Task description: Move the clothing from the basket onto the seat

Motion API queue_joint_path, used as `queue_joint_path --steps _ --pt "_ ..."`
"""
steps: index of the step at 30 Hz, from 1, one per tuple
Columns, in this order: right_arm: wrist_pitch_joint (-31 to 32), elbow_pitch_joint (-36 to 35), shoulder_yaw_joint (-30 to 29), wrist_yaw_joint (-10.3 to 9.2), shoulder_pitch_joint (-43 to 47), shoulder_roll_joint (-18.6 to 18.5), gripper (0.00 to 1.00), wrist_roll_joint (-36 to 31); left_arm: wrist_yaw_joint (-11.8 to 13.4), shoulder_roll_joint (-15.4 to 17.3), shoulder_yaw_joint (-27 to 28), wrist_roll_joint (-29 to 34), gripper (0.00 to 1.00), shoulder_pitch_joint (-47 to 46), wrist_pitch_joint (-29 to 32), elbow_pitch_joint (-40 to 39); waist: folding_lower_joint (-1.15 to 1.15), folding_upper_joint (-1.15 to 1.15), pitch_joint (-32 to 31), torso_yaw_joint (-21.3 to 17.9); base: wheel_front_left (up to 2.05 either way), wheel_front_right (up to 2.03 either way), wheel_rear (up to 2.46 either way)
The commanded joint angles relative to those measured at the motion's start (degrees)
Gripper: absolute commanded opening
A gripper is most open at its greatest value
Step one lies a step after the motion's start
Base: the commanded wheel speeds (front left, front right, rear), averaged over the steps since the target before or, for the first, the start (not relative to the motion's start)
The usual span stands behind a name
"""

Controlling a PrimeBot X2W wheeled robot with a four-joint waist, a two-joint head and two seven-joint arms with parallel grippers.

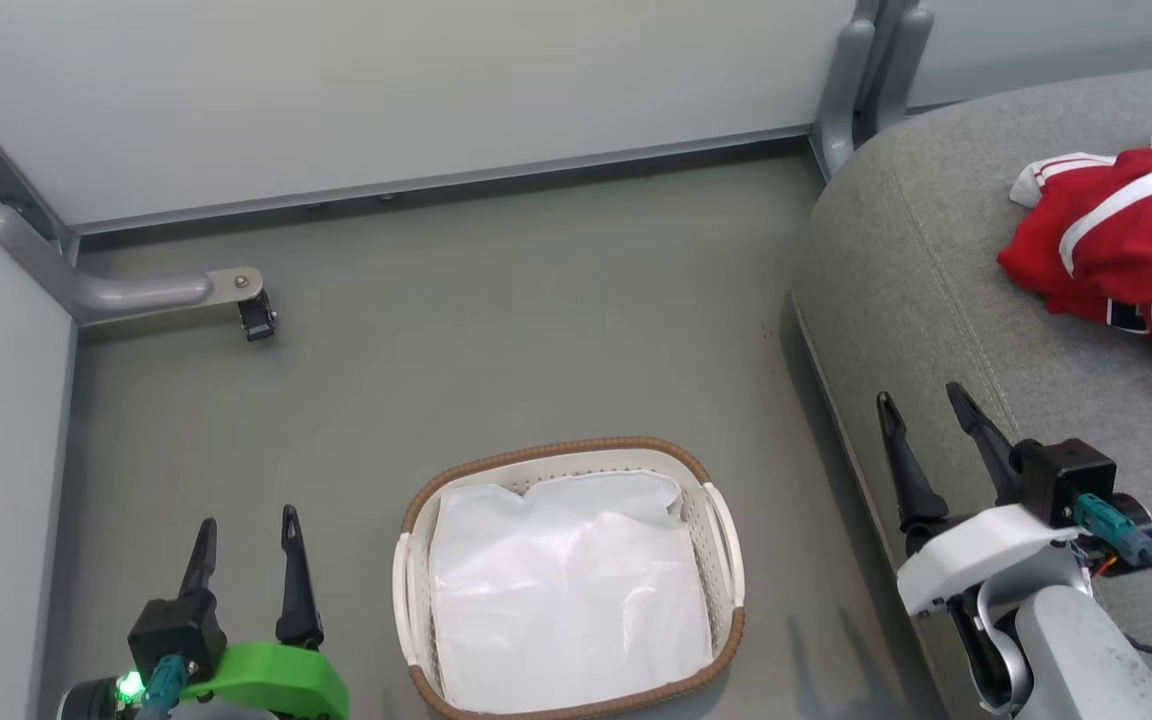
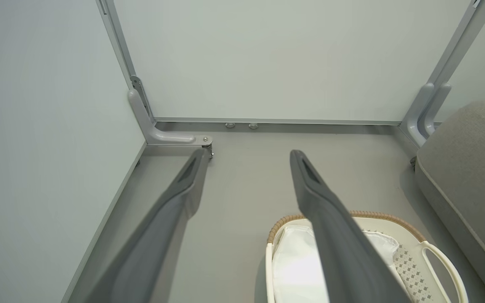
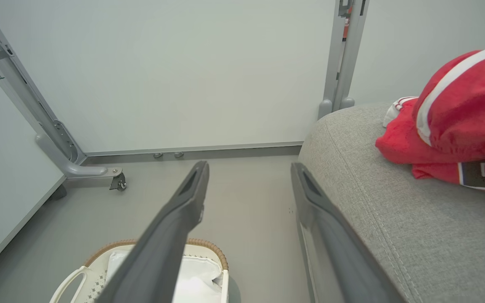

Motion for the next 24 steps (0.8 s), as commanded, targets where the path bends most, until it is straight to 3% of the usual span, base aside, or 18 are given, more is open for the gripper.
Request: queue_joint_path --steps 1,7,8,12,24 --pt "-0.1 0.1 -0.4 -0.06 1.5 0.2 1.0 -0.3 0.0 0.2 0.1 0.3 1.0 1.4 0.0 -0.2 0.0 0.0 -1.9 1.0 0.0 0.0 0.0" --pt "-0.1 0.6 -1.1 -0.06 5.0 0.7 1.0 -0.8 -0.4 0.2 -0.3 -2.6 1.0 4.5 0.0 0.1 0.0 0.0 -3.5 1.5 0.0 0.0 0.0" --pt "0.0 0.5 -0.9 0.01 4.5 0.8 0.0 -0.7 -0.7 0.0 -0.5 -2.5 0.0 3.8 0.0 0.3 0.0 0.0 -3.3 1.3 0.0 0.0 0.0" --pt "0.2 1.8 -0.9 0.01 5.3 1.4 0.0 -0.1 -0.8 -0.3 -0.4 -3.3 0.0 4.0 0.3 2.0 0.0 0.0 -3.5 1.4 0.0 0.0 0.0" --pt "3.7 0.3 -2.9 0.0 5.7 1.9 0.0 12.2 -2.0 -0.2 1.0 -16.0 0.0 2.6 3.8 1.0 0.0 0.0 -3.8 1.4 0.0 0.0 0.0"
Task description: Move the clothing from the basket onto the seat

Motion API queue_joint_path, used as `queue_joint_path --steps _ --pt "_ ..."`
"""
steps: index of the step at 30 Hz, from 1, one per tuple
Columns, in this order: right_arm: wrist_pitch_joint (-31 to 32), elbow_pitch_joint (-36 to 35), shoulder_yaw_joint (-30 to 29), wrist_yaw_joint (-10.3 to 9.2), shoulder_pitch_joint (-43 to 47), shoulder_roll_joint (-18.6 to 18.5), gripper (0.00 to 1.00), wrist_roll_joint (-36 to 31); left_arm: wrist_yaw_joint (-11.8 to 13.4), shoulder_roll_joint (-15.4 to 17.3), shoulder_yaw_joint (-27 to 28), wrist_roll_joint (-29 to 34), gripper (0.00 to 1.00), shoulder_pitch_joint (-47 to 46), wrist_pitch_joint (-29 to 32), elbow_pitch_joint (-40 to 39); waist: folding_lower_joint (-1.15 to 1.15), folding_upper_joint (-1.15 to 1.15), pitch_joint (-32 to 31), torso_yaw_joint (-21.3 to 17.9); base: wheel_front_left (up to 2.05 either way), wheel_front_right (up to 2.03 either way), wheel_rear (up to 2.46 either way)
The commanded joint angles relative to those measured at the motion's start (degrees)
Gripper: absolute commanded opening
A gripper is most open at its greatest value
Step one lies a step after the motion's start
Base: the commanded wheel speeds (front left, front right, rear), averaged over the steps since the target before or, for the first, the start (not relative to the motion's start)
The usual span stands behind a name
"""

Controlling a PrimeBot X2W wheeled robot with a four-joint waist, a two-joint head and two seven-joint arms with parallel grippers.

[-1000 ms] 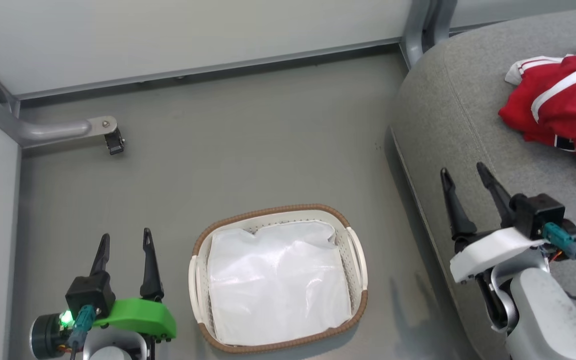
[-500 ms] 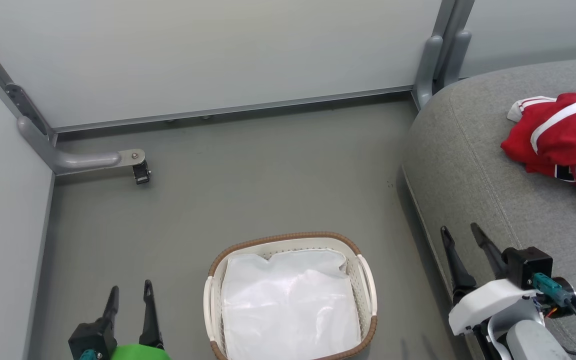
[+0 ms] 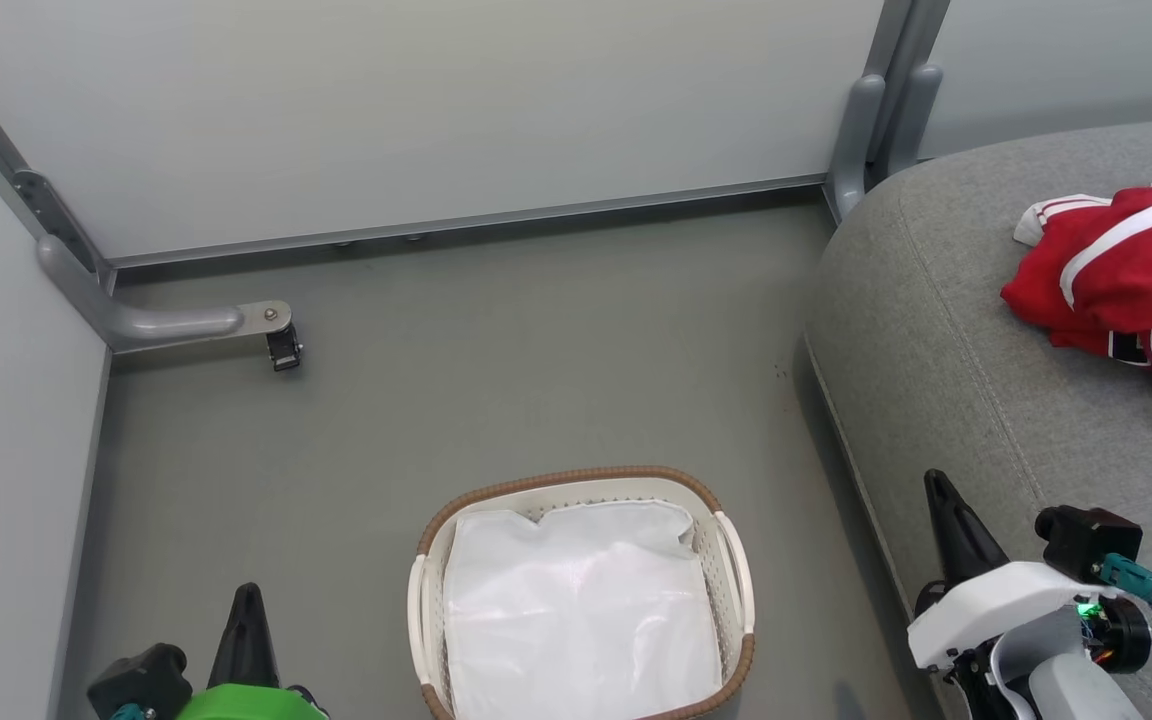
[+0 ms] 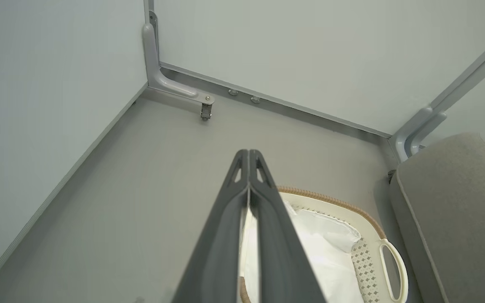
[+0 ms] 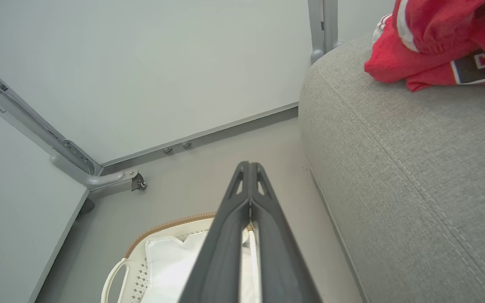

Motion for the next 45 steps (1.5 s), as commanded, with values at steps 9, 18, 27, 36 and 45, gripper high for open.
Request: queue_joint_path --steps 9,18,27,36,45 --pt "2.5 -2.1 -1.7 -0.01 -0.1 0.2 0.0 9.6 -1.1 0.2 1.2 -9.8 0.0 -2.3 2.4 -1.9 0.0 0.0 -0.3 0.1 0.0 0.0 0.0" --pt "4.5 -3.1 -2.9 -0.02 0.2 0.6 0.0 17.1 -1.8 0.3 2.1 -17.5 0.0 -3.1 4.5 -2.6 0.0 0.0 -0.5 0.1 0.0 0.0 0.0" --pt "6.3 -3.8 -4.0 -0.02 0.5 0.8 0.0 23.6 -2.5 0.3 2.8 -24.2 0.0 -3.8 6.3 -3.2 0.0 0.0 -0.8 0.2 0.0 0.0 0.0" --pt "8.1 -4.6 -5.0 -0.03 0.7 1.1 0.0 29.7 -3.1 0.4 3.5 -30.5 0.0 -4.5 8.1 -3.7 0.0 0.0 -1.1 0.2 0.0 0.0 0.0" --pt "9.6 -5.2 -5.9 -0.03 1.0 1.4 0.0 35.3 -3.6 0.4 4.2 -36.3 0.0 -5.1 9.6 -4.2 0.0 0.0 -1.3 0.3 0.0 0.0 0.0"
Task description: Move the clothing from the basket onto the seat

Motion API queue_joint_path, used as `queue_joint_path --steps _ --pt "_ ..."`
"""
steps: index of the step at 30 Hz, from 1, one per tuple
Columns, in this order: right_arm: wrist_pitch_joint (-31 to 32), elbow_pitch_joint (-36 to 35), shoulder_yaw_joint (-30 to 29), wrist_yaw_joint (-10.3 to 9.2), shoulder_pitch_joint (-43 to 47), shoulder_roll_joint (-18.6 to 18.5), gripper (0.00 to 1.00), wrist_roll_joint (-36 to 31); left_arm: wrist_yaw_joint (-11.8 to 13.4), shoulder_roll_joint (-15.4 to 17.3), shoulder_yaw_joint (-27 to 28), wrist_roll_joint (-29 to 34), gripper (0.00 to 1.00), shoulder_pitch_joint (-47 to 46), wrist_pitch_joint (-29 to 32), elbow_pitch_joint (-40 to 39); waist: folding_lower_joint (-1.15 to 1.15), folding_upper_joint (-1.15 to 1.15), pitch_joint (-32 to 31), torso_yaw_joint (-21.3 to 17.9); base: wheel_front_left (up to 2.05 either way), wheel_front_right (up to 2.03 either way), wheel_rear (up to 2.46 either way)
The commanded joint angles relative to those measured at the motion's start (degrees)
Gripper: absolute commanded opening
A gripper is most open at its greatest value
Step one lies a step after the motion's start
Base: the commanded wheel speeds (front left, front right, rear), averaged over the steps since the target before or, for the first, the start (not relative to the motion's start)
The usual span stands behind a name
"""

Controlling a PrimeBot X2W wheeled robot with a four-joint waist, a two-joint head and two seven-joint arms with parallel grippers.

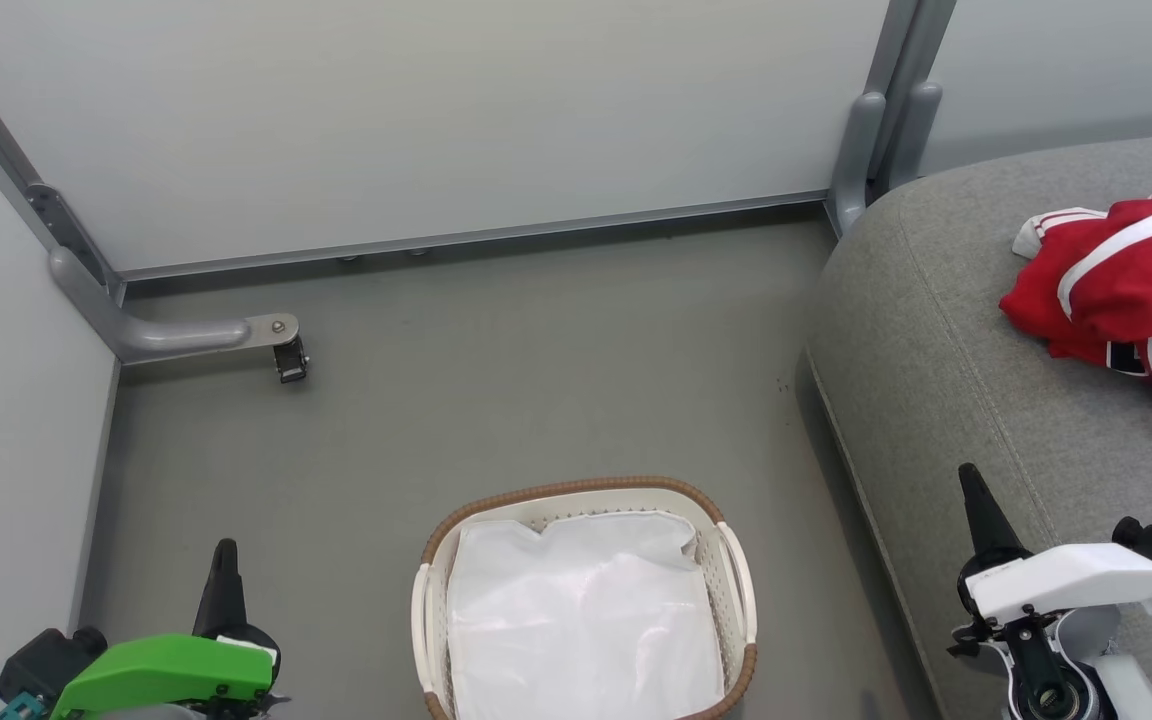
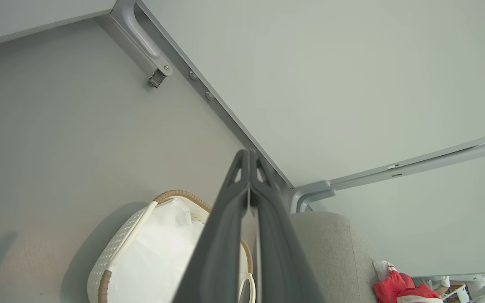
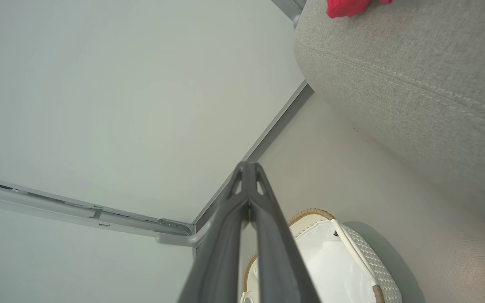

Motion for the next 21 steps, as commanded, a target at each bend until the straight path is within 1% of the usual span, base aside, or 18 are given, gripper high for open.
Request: queue_joint_path --steps 1,21 --pt "0.4 -0.9 -0.5 -0.02 0.2 0.0 0.0 1.6 -0.5 0.4 0.3 -1.5 0.0 -1.7 0.4 -0.7 0.0 0.0 0.0 0.0 0.0 0.0 0.0" --pt "3.6 -2.2 -2.3 -0.03 0.6 0.5 0.0 12.8 -1.5 0.5 1.7 -13.2 0.0 -2.9 3.5 -1.7 0.0 0.0 -0.7 0.1 0.0 0.0 0.0"
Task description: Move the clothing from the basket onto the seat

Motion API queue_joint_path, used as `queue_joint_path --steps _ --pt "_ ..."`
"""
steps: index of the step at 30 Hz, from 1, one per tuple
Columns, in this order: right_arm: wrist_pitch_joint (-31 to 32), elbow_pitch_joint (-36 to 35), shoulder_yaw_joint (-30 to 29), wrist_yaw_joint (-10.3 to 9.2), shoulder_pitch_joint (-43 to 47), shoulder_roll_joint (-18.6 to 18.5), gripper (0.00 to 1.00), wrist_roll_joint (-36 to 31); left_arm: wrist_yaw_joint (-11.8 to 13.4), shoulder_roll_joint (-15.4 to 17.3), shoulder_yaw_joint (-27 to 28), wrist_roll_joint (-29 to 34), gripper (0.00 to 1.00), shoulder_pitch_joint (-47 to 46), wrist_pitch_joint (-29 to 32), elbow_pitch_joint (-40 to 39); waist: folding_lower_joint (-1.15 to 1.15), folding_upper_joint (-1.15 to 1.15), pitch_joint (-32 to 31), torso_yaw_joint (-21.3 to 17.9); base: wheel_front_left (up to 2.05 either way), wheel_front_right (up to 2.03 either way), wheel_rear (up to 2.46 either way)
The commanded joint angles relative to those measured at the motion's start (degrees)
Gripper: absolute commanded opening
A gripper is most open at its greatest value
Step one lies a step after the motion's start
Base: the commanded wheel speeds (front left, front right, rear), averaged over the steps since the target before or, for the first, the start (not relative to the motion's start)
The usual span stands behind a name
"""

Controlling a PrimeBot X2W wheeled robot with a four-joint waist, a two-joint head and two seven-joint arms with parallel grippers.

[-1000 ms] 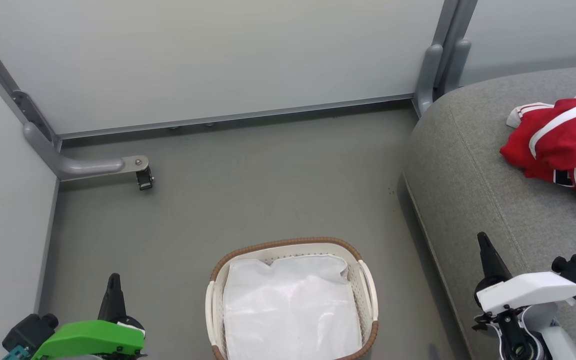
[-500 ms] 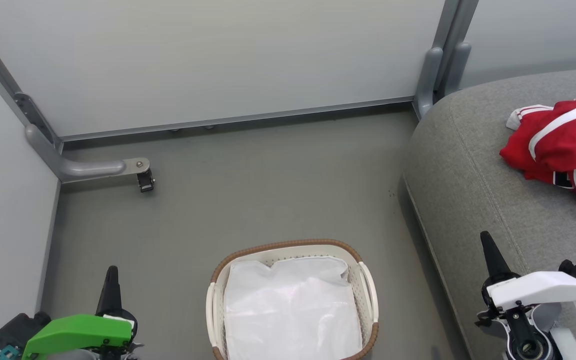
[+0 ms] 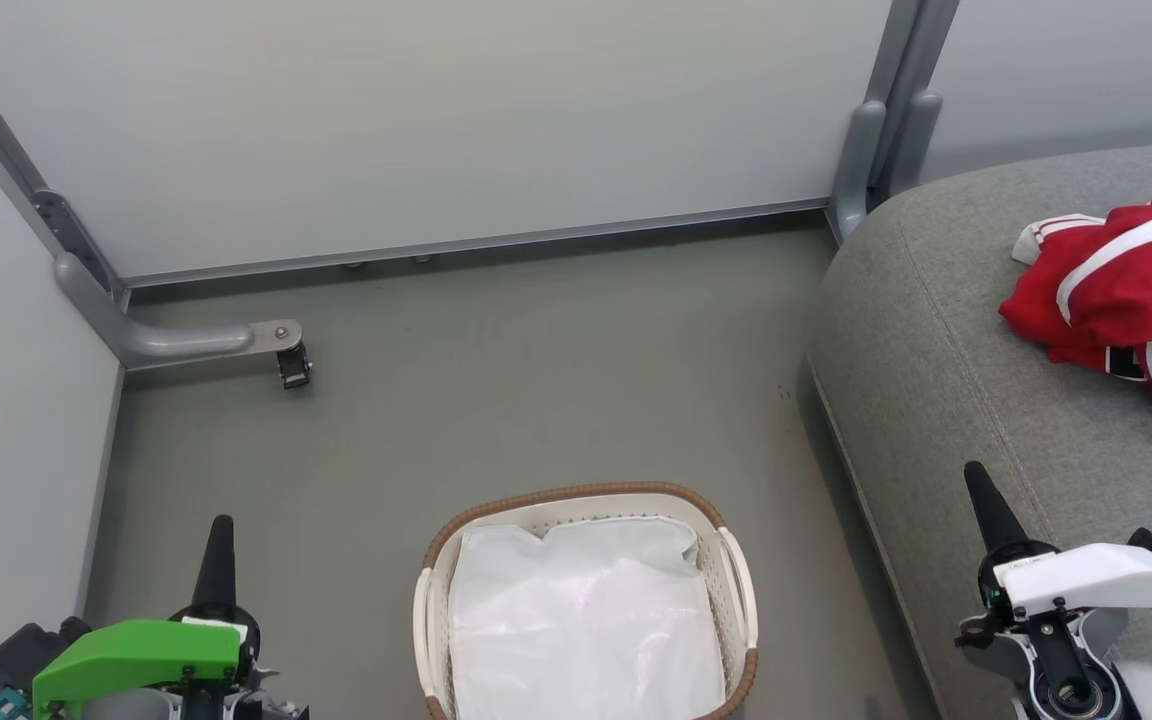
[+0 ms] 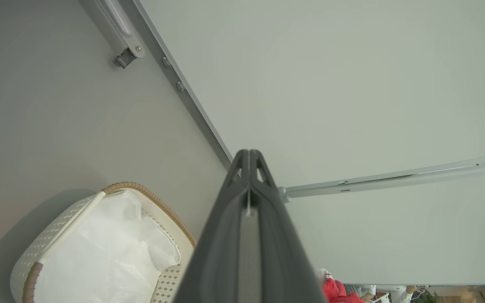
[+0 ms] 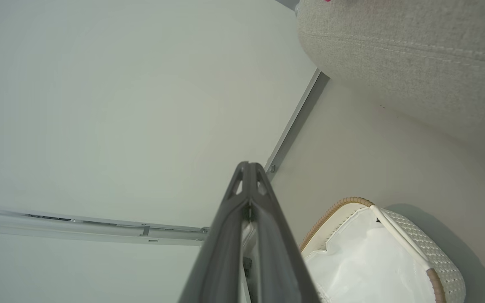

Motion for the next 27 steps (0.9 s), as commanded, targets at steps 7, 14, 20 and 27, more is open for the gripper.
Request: queue_joint_path --steps 7,14,20,27 --pt "1.3 -1.1 -0.9 -0.03 0.3 0.0 0.0 4.2 -0.6 0.5 0.7 -4.4 0.0 -1.7 1.2 -0.8 0.0 0.0 -0.2 0.1 0.0 0.0 0.0" --pt "2.3 -1.5 -1.4 -0.02 0.5 0.2 0.0 7.9 -1.0 0.5 1.1 -8.2 0.0 -2.2 2.2 -1.1 0.0 0.0 -0.5 0.1 0.0 0.0 0.0" --pt "3.0 -1.8 -1.8 -0.02 0.6 0.3 0.0 10.4 -1.2 0.5 1.4 -10.7 0.0 -2.4 2.9 -1.3 0.0 0.0 -0.6 0.1 0.0 0.0 0.0" --pt "3.8 -2.1 -2.3 -0.03 0.8 0.4 0.0 13.1 -1.6 0.5 1.8 -13.6 0.0 -2.8 3.6 -1.6 0.0 0.0 -0.8 0.2 0.0 0.0 0.0"
